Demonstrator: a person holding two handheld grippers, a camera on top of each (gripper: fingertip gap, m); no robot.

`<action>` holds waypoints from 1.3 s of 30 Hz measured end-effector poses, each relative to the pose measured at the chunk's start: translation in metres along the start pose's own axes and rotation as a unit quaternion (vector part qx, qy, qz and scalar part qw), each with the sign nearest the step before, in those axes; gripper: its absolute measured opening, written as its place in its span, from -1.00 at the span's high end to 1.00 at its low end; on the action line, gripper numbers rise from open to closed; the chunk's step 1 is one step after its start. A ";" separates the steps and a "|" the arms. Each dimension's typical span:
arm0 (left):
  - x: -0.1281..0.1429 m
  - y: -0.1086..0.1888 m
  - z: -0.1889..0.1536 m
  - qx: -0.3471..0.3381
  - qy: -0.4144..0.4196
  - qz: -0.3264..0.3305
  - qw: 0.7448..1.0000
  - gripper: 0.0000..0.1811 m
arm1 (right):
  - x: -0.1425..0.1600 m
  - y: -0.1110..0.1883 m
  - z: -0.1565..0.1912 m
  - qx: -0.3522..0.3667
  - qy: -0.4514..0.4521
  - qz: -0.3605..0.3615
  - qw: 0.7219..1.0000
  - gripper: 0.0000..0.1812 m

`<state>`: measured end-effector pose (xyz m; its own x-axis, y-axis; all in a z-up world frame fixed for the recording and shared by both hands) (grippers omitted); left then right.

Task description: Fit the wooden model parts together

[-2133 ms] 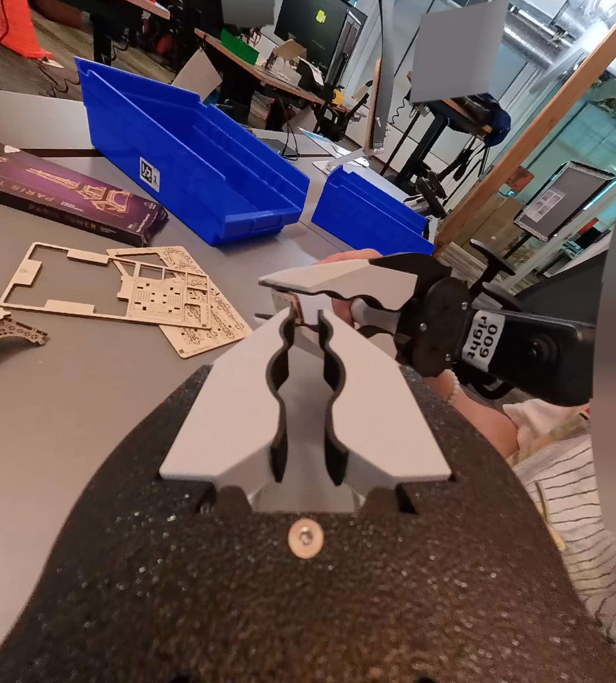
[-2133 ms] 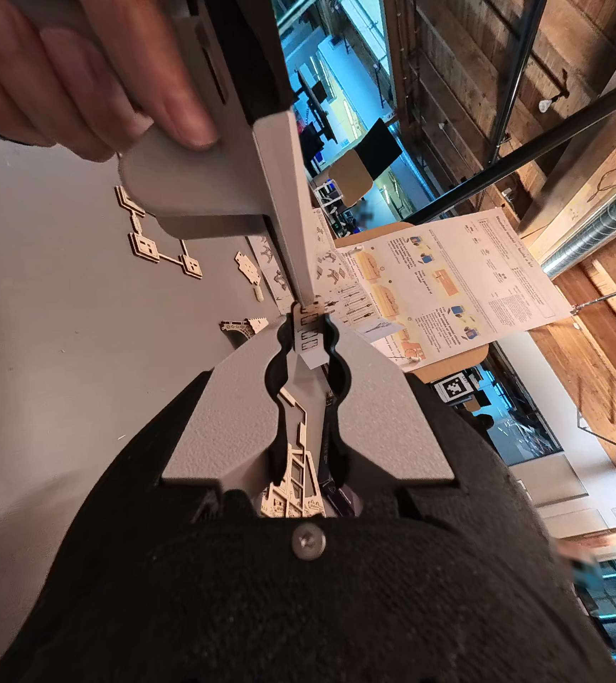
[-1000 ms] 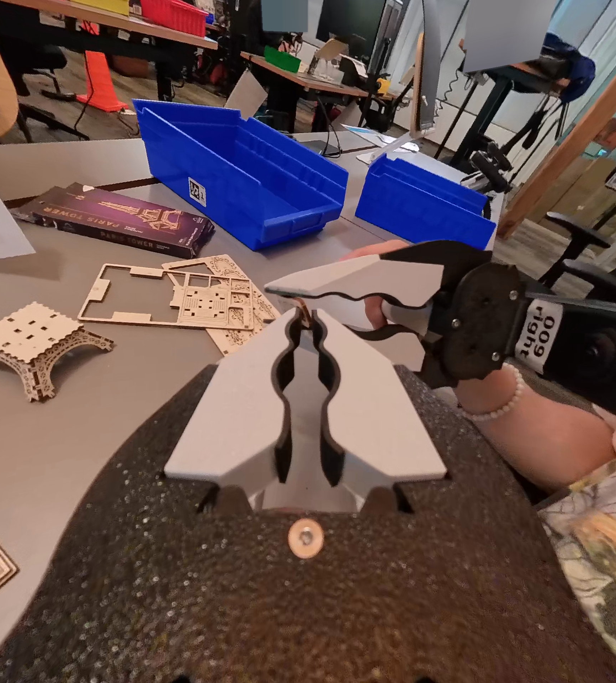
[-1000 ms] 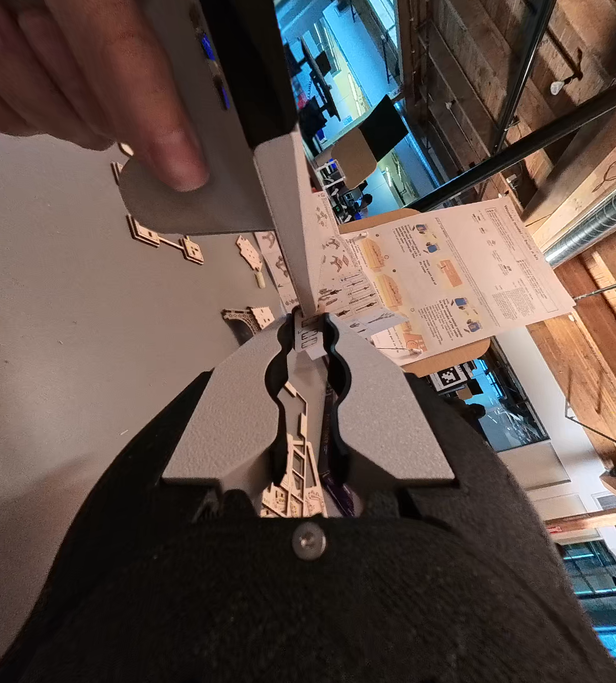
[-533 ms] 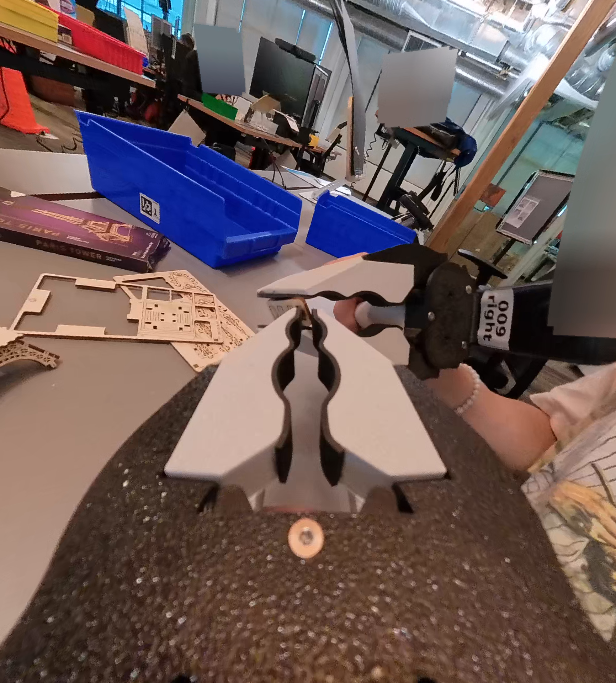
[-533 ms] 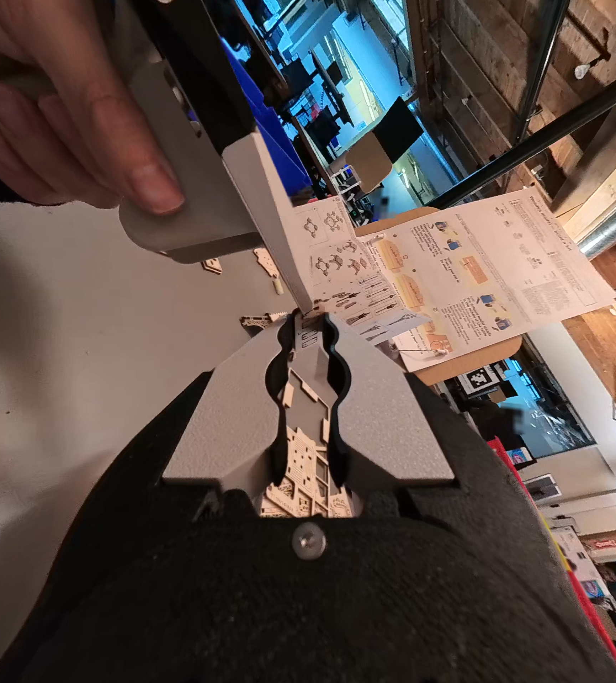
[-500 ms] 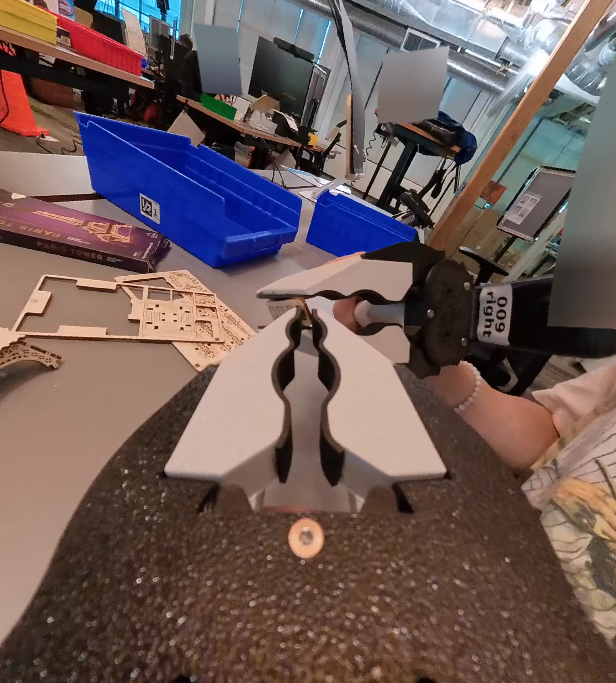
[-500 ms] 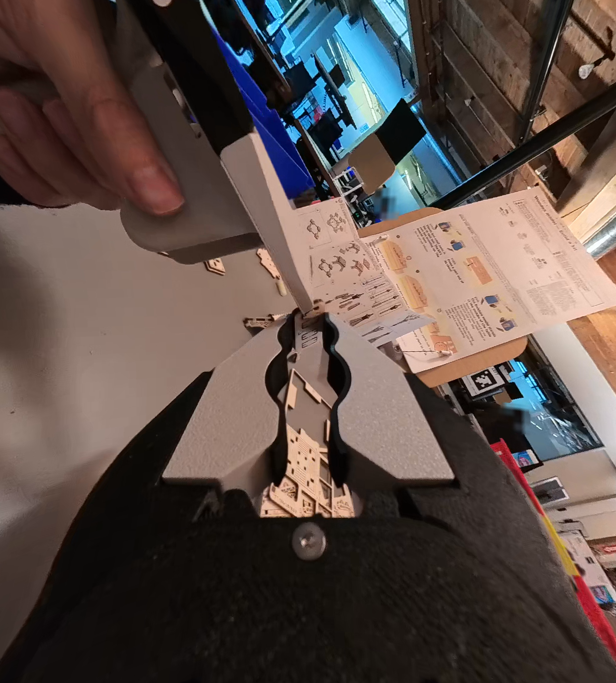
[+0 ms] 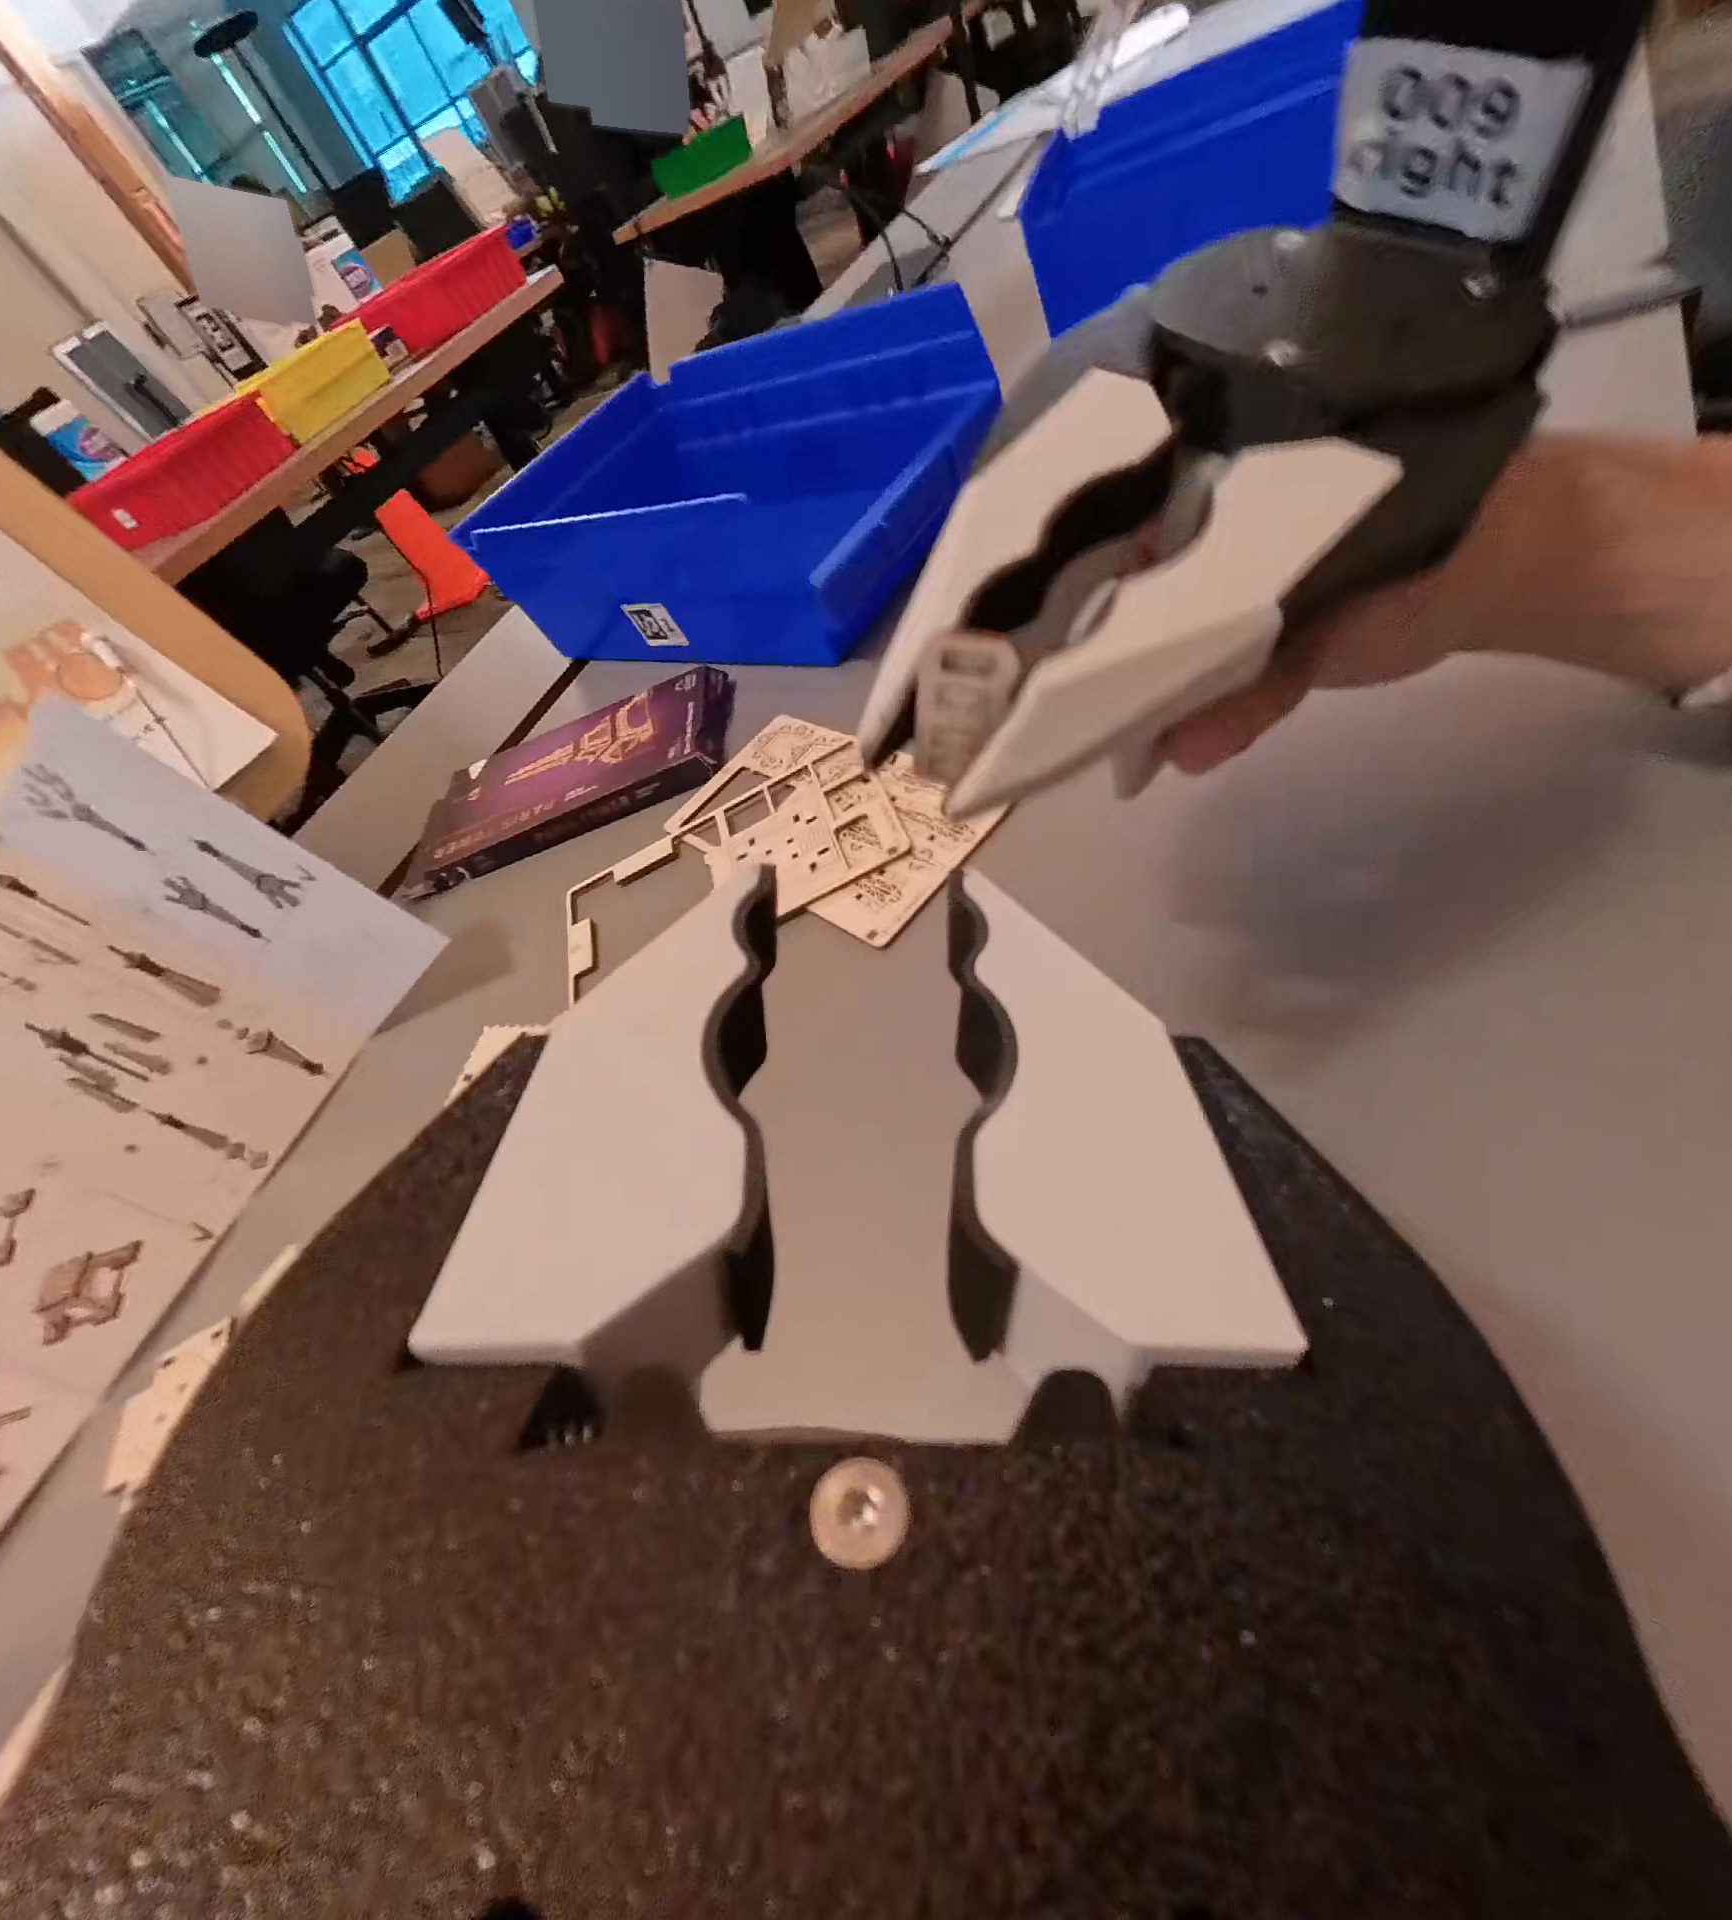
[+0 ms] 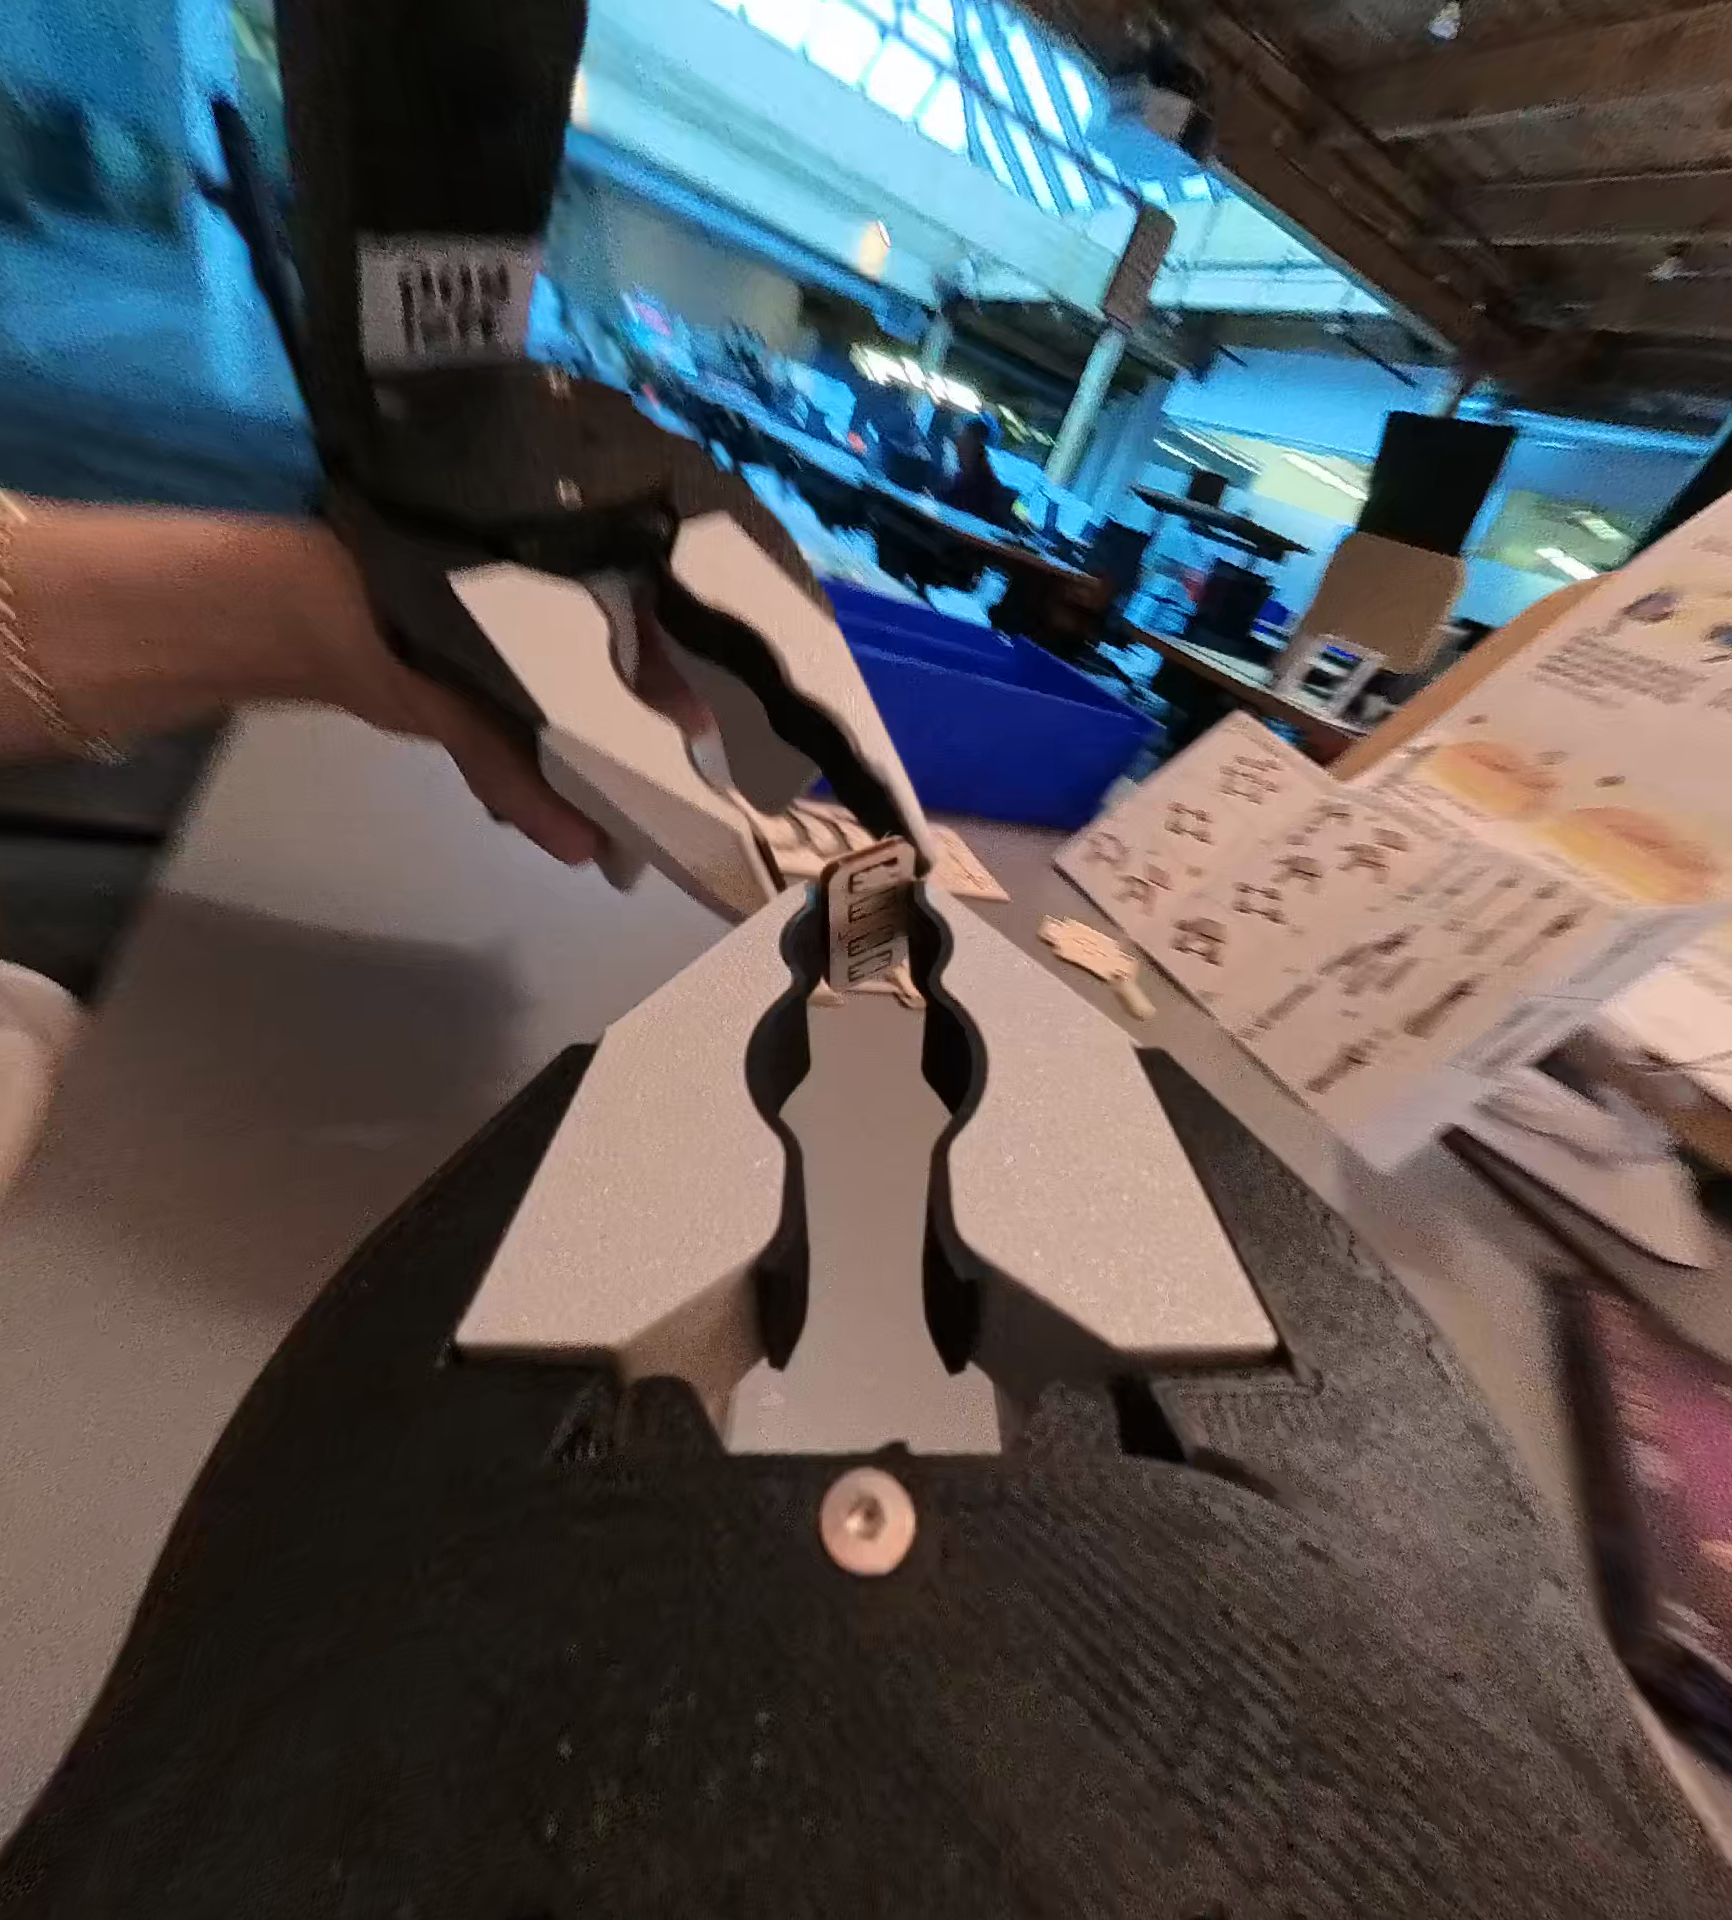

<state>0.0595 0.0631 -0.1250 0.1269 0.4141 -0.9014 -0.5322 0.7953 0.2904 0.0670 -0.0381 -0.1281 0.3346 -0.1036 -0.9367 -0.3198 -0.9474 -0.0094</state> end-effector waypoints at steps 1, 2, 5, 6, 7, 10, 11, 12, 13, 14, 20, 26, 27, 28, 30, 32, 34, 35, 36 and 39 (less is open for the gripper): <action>0.000 0.000 -0.003 0.007 -0.017 0.004 1.000 0.68 | -0.003 0.002 -0.001 -0.011 -0.034 -0.026 0.999 0.85; -0.001 -0.001 -0.006 0.009 -0.033 0.008 0.999 0.69 | -0.005 0.005 -0.004 -0.017 -0.065 -0.052 0.996 0.85; -0.006 -0.004 -0.009 -0.024 -0.072 0.020 0.997 0.68 | -0.012 0.014 -0.011 -0.035 -0.155 -0.132 0.978 0.85; -0.011 -0.005 -0.010 -0.043 -0.089 0.011 0.995 0.68 | -0.014 0.017 -0.012 -0.052 -0.187 -0.160 0.968 0.85; -0.018 -0.005 -0.013 -0.062 -0.113 -0.004 0.992 0.68 | -0.015 0.019 -0.013 -0.073 -0.223 -0.188 0.954 0.85; -0.037 -0.003 -0.025 -0.109 -0.223 -0.054 0.967 0.66 | -0.010 0.022 -0.022 -0.098 -0.325 -0.233 0.911 0.85; -0.040 -0.003 -0.027 -0.121 -0.256 -0.053 0.958 0.65 | -0.007 0.023 -0.023 -0.104 -0.346 -0.235 0.902 0.85; -0.041 -0.004 -0.028 -0.136 -0.283 -0.047 0.948 0.63 | -0.005 0.022 -0.024 -0.109 -0.364 -0.229 0.896 0.85; -0.041 -0.004 -0.028 -0.146 -0.306 -0.044 0.940 0.64 | -0.004 0.022 -0.023 -0.122 -0.377 -0.227 0.890 0.85; -0.040 -0.005 -0.029 -0.152 -0.331 -0.045 0.930 0.63 | -0.004 0.022 -0.021 -0.139 -0.388 -0.228 0.882 0.86; -0.036 -0.006 -0.041 -0.199 -0.467 -0.062 0.859 0.70 | -0.011 0.019 -0.009 -0.197 -0.399 -0.217 0.869 0.85; -0.041 -0.004 -0.044 -0.237 -0.458 -0.102 0.851 0.76 | -0.017 0.020 -0.007 -0.201 -0.401 -0.235 0.862 0.85; -0.042 -0.004 -0.043 -0.245 -0.449 -0.112 0.852 0.79 | -0.017 0.019 -0.007 -0.203 -0.408 -0.241 0.857 0.85; -0.044 -0.004 -0.042 -0.255 -0.443 -0.121 0.851 0.83 | -0.018 0.018 -0.007 -0.206 -0.415 -0.248 0.851 0.85; -0.045 -0.004 -0.043 -0.263 -0.439 -0.129 0.849 0.84 | -0.018 0.018 -0.006 -0.216 -0.433 -0.265 0.834 0.85; -0.046 -0.006 -0.042 -0.260 -0.426 -0.133 0.856 0.85 | -0.018 0.018 -0.007 -0.218 -0.444 -0.274 0.825 0.85; -0.044 -0.009 -0.045 -0.240 -0.413 -0.141 0.867 0.97 | -0.019 0.019 -0.008 -0.226 -0.453 -0.285 0.814 0.85; -0.045 -0.010 -0.045 -0.239 -0.401 -0.148 0.872 0.98 | -0.019 0.020 -0.008 -0.231 -0.462 -0.291 0.806 0.85; -0.045 -0.010 -0.045 -0.241 -0.394 -0.150 0.874 0.98 | -0.019 0.020 -0.009 -0.236 -0.469 -0.296 0.798 0.85; -0.046 -0.011 -0.044 -0.249 -0.395 -0.145 0.873 1.00 | -0.018 0.020 -0.010 -0.225 -0.467 -0.295 0.803 0.83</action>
<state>0.0228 0.0159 -0.1010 0.7491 0.5594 -0.3550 -0.6545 0.7080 -0.2654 0.0634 -0.0583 -0.1076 -0.5672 0.4773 -0.6712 0.0722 -0.7830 -0.6178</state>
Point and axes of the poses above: each gripper's, where its closed fingertips meet, y back along the fingers, x out of its underside, z = x × y across the jaws, the point moved 6 cm from there along y, back along the fingers, and after that the axes turned 2 degrees about y, right-handed, at the moved point
